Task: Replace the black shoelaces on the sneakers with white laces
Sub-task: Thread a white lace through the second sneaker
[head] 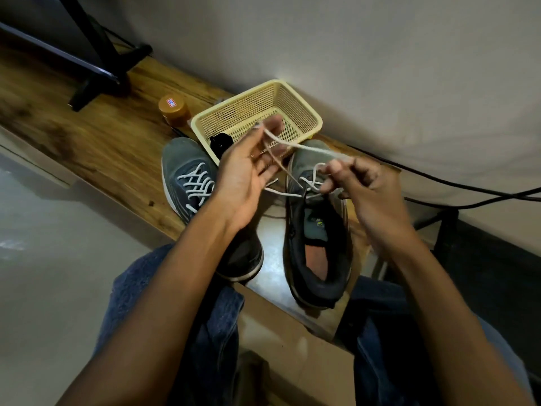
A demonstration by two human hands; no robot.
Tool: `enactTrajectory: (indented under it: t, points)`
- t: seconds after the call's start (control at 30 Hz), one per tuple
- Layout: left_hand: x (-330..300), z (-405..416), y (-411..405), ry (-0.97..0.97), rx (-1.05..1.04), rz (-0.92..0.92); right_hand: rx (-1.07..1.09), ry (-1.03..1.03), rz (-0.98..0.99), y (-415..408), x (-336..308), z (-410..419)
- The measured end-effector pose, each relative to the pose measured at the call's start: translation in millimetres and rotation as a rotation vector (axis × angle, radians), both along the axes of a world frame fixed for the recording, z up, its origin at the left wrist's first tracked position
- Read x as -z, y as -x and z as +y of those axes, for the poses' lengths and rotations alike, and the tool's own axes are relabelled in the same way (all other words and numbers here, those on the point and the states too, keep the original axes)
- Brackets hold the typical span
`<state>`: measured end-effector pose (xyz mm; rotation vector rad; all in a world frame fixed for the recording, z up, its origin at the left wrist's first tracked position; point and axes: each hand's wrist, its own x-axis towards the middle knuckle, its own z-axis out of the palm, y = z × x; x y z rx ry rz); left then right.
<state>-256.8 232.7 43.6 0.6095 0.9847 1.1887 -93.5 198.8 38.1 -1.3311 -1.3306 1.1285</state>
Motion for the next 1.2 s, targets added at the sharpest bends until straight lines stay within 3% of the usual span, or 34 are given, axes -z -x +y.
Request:
enactTrajectory:
  t: [0.1, 0.17, 0.5, 0.63, 0.77, 1.0, 1.07, 1.13, 1.2]
  points:
    - [4, -2, 1, 0.003, -0.081, 0.260, 0.064, 0.004, 0.030, -16, -1, 2]
    - [3, -5, -4, -0.053, -0.068, 0.327, 0.071, 0.015, -0.032, -18, 2, 4]
    - [0, -7, -15, -0.054, 0.041, 0.275, -0.113, -0.011, -0.563, 0, 25, 7]
    - [0, -7, -16, -0.031, 0.037, 0.226, -0.068, 0.009, -0.695, 8, 29, 8]
    - [1, -6, -14, -0.008, -0.045, 0.261, 0.014, -0.001, -0.616, 9, 33, 9]
    - [14, -7, -8, -0.053, -0.245, 0.698, 0.328, -0.016, -0.237, -13, 21, 17]
    - [14, -9, -10, -0.160, -0.312, 0.907, 0.312, 0.007, -0.220, -16, 17, 17]
    - [12, -10, -14, -0.389, -0.342, 1.069, 0.234, 0.043, -0.207, -17, 13, 15]
    - [12, -11, -19, -0.596, -0.186, 1.186, 0.140, 0.043, -0.196, -16, 9, 11]
